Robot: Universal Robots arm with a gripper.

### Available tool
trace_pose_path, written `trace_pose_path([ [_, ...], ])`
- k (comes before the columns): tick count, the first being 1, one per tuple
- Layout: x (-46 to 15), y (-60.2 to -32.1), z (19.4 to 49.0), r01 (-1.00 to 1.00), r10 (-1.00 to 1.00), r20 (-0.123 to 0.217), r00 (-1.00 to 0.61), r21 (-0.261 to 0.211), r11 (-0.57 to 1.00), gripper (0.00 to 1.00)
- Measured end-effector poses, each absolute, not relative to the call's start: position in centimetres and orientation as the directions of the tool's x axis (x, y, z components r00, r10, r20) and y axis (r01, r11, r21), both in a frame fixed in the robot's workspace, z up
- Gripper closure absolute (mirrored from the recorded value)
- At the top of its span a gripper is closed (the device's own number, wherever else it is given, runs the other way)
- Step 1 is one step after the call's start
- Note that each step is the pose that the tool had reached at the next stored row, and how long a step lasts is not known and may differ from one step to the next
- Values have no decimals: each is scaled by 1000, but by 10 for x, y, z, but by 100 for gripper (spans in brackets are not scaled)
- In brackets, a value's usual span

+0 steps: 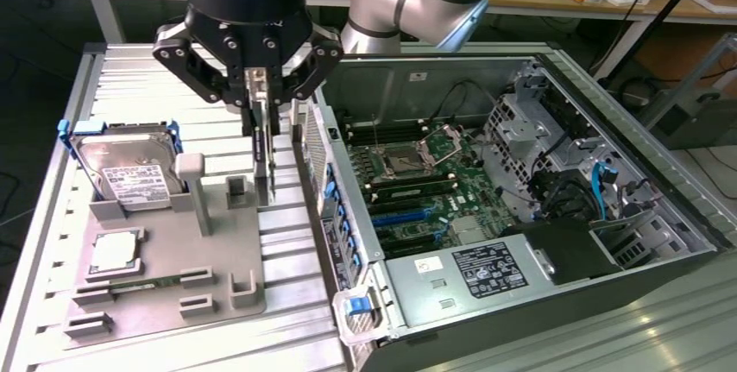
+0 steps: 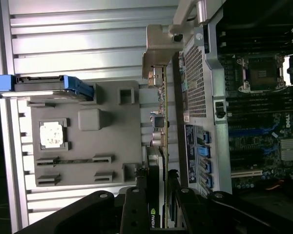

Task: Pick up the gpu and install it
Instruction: 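Pick up the gpu and move the gpu toward the slot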

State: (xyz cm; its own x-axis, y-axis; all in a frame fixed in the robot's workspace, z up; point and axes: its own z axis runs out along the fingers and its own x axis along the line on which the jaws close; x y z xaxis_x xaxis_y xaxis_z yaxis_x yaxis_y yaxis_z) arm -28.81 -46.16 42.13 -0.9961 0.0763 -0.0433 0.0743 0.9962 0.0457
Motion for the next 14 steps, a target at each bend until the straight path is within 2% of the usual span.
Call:
trace_pose_path([
  [14,-254,-462,421,74,76,-43,-996,46,996,73],
])
